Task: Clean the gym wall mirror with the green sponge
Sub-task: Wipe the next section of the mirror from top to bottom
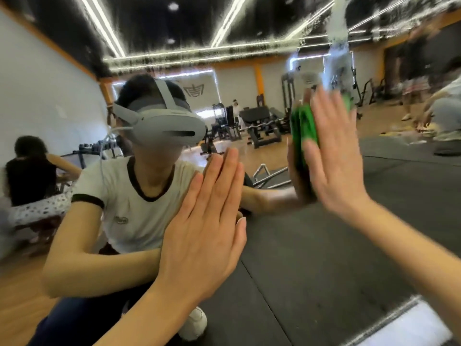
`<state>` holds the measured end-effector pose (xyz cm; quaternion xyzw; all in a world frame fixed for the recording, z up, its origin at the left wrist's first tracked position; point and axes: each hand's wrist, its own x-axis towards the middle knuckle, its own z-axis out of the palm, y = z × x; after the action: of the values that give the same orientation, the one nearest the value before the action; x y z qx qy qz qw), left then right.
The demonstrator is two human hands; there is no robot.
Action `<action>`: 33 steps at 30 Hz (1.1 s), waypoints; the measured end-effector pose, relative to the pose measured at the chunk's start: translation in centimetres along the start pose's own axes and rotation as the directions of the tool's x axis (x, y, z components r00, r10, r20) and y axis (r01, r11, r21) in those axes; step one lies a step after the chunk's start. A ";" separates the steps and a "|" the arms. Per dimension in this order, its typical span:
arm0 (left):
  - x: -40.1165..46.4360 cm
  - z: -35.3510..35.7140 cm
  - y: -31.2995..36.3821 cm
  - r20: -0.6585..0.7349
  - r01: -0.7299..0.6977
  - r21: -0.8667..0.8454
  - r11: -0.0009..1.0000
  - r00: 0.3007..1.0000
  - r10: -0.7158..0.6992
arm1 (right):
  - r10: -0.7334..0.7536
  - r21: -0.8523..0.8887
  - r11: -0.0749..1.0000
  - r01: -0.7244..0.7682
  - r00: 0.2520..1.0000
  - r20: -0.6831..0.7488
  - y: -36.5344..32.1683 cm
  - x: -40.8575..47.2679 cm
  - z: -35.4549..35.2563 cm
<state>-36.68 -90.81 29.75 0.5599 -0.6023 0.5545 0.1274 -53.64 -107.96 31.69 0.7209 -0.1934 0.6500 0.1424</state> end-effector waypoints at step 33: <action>-5.5 -1.9 -2.5 0.016 0.085 -0.113 0.990 0.996 -0.084 | -0.048 0.047 0.998 0.048 0.999 -0.015 -3.0 -3.6 1.2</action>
<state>-33.63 -85.68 27.49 0.5800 -0.6093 0.5102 0.1790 -51.44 -105.49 28.11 0.7241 -0.1595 0.6558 0.1420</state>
